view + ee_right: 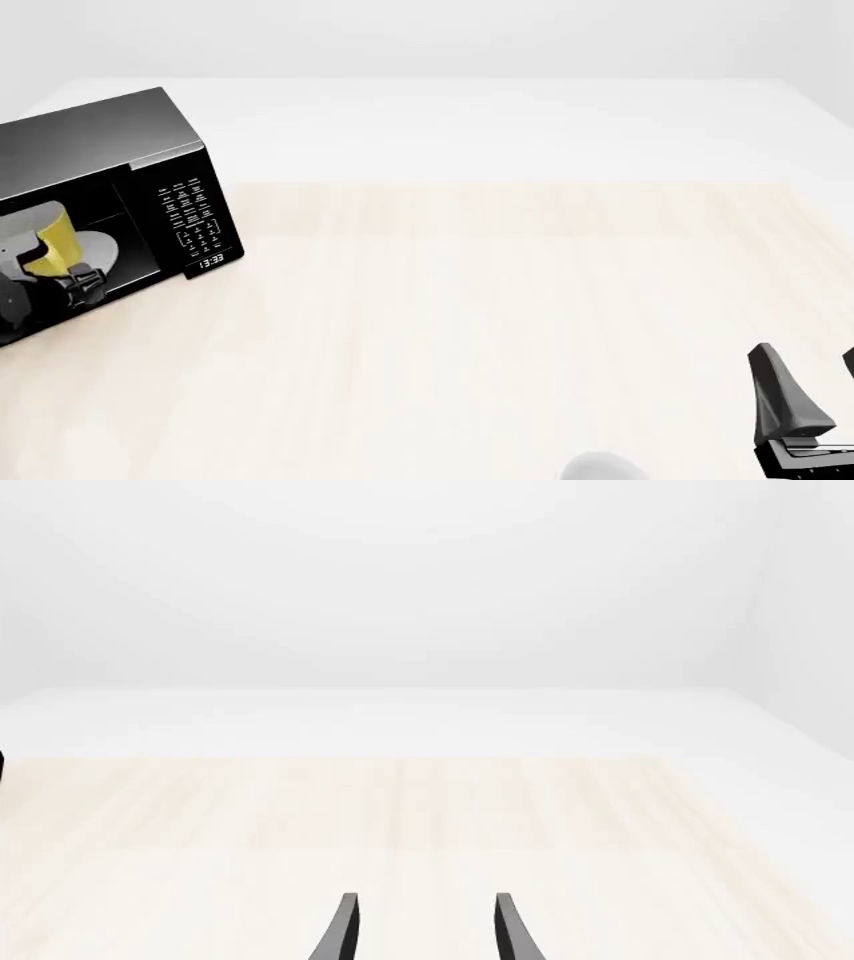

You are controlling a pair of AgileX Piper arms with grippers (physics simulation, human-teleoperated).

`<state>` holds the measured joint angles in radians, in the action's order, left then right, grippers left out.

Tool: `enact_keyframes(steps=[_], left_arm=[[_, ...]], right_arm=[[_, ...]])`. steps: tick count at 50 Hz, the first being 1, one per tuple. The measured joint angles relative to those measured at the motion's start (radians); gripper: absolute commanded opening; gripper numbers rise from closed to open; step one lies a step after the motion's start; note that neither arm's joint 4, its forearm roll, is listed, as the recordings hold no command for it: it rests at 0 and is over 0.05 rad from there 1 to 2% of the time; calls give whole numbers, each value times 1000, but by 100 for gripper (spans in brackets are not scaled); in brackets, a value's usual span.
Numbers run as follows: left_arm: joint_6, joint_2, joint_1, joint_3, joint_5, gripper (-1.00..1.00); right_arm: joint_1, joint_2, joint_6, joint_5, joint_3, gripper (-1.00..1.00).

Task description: Put the yellow and white mug in the microwave and close it.

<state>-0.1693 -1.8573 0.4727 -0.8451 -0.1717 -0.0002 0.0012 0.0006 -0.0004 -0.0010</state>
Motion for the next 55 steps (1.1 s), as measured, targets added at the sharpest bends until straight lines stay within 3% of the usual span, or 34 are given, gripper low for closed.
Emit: enact_keyframes(steps=[20, 55], left_arm=[[-23, 103, -40, 96, 11, 100], [-32, 442, -47, 252, 113, 100]], right_arm=[[0, 0, 0, 0, 0, 100], [0, 0, 0, 0, 0, 100]])
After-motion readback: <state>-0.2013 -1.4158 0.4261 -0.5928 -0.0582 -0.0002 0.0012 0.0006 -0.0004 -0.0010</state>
